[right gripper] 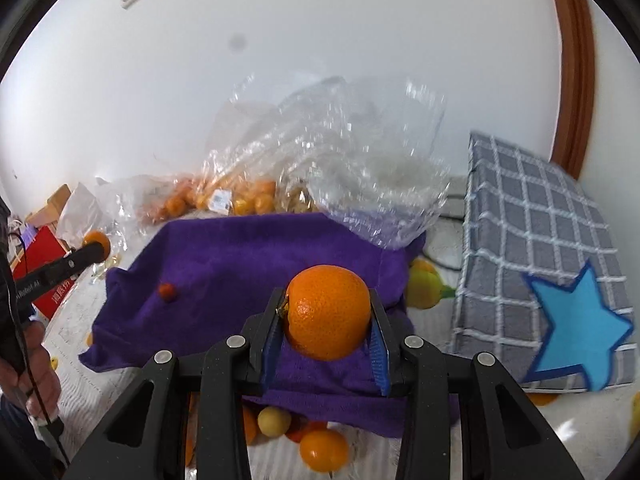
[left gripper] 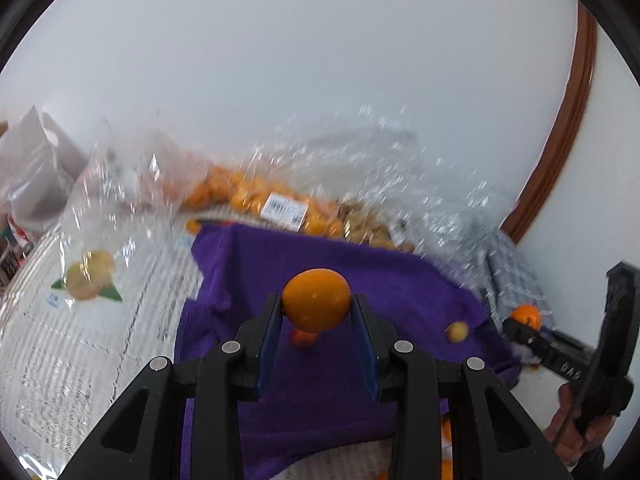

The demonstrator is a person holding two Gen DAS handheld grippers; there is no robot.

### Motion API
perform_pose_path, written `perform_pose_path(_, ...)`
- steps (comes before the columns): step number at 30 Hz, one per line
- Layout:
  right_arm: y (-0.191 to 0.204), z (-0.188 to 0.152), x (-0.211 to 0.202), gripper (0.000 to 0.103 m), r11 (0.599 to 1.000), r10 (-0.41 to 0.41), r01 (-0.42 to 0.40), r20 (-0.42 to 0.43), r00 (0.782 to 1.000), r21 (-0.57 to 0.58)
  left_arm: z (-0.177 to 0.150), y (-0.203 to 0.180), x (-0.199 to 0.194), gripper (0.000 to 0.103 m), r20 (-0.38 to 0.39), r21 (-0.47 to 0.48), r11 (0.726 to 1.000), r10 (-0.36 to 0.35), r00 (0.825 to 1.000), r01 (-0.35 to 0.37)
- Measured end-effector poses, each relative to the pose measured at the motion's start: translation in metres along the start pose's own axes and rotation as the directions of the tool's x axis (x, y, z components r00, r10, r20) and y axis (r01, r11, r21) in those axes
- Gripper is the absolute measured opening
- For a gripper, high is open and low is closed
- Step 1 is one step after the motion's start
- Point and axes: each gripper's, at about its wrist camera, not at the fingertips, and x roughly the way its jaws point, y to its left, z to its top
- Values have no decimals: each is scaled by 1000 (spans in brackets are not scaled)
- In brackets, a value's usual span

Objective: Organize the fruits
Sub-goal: 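Lift both oranges and carry them over the purple towel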

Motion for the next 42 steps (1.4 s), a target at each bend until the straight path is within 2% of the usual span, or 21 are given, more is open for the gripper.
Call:
perform_pose_path(4, -2, -10, 15, 38, 999, 46, -46, -23, 999, -2, -8, -1, 7, 34, -11, 17, 1000, 3, 1000, -3)
perform_pose_path(12, -13, -15, 27, 38, 999, 26, -25, -43, 999, 33, -15, 1, 19, 34, -27, 16, 1000, 23, 999, -23)
perform_pose_path(21, -5, -22, 34, 38, 1000, 6, -7, -71, 997, -22, -19, 3, 26, 34, -39, 22, 998, 59, 997, -58)
perform_pose_path(42, 0, -29, 50, 38, 997, -27, 17, -142, 990, -70, -23, 5, 45, 34, -144, 16, 999, 45, 989, -44)
